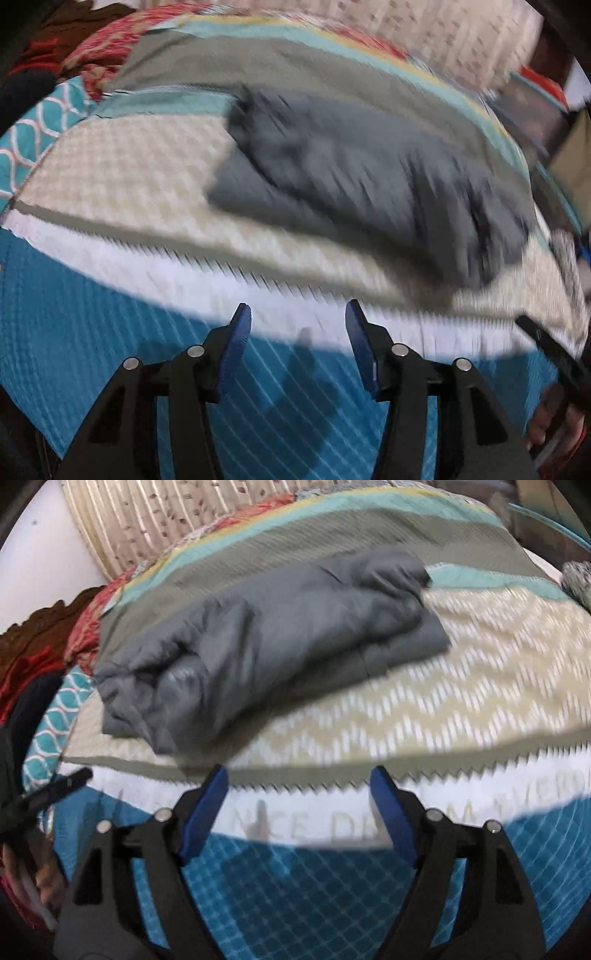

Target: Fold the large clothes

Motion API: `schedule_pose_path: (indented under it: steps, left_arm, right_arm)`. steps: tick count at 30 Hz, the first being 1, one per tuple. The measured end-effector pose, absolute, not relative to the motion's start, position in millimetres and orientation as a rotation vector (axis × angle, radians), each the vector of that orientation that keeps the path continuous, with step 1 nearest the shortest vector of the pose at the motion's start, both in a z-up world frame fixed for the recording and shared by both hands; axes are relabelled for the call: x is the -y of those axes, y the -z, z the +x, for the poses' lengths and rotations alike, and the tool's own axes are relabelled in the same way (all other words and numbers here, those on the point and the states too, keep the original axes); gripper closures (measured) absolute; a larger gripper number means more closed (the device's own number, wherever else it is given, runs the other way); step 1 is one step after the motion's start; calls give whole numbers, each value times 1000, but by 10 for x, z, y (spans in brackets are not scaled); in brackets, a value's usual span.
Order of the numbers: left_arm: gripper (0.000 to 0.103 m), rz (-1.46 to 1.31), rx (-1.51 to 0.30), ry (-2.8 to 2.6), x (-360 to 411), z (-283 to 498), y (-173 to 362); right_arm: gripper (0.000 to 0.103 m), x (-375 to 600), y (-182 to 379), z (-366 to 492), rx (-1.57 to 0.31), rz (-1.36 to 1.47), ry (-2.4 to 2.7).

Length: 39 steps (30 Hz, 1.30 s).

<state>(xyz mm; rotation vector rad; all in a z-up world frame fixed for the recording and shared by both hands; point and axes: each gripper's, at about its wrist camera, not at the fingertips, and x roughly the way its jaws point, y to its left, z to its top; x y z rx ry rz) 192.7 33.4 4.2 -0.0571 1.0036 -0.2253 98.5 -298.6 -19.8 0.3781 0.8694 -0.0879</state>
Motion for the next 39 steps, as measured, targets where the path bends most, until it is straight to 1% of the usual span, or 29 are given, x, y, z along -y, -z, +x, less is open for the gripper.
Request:
schedule_pose_path:
  steps: [1,3,4,5,8,14,17,19,24,26,28,29,30,31,32,33,39]
  left_arm:
    - [23,-21,-1013,225,-289,1846,68]
    - [23,34,-1065,218,-276,1720,305]
    - [24,43,-1076,217,-284,1684,371]
    - [24,60,-1050,228,-317,1599,402]
    - [23,127,-1016,246,-365,1427,402]
    - [23,107,-1026,226,-464,1306,363]
    - [23,60,-1032,235,-437,1169,203]
    - [23,49,-1013,239,-389,1064,79]
    - [23,27,-967,232,-163,878,-231]
    - [23,40,-924,199,-107,755,-357]
    - [23,55,-881,168,-89,708,-459]
    - [18,61,-854,154,-72,655,-515]
    - [11,60,-834,148,-67,624,-557]
    - [7,54,-818,145,-67,608,-600]
    - [2,45,-799,143,-59,568,-645]
    - [-1,39,-787,141,-47,544,-683]
    - [-3,101,-791,170,129,441,-788]
  right_arm:
    - [27,3018,289,942,-881,332,134]
    - [33,3212,434,811,-888,293,194]
    - [34,3302,431,714,-876,249,248]
    - [34,3363,430,647,-881,209,315]
    - [34,3803,454,246,-856,255,394]
    - [34,3986,369,-52,-863,280,472]
    - [33,3839,170,-91,-836,410,395]
    - [33,3609,42,-98,-819,438,323]
    - [33,2855,-223,-17,-849,417,130]
    - [28,2629,-315,-42,-854,390,89]
    - [26,2503,-392,-94,-845,372,74]
    - [22,2445,-427,-132,-839,369,72]
    - [21,2397,-454,-176,-835,371,78]
    - [18,2385,-465,-206,-832,374,88]
    - [16,2382,-476,-244,-829,381,100]
    - [15,2393,-482,-275,-825,388,108]
    - [15,2469,-422,-383,-880,444,125]
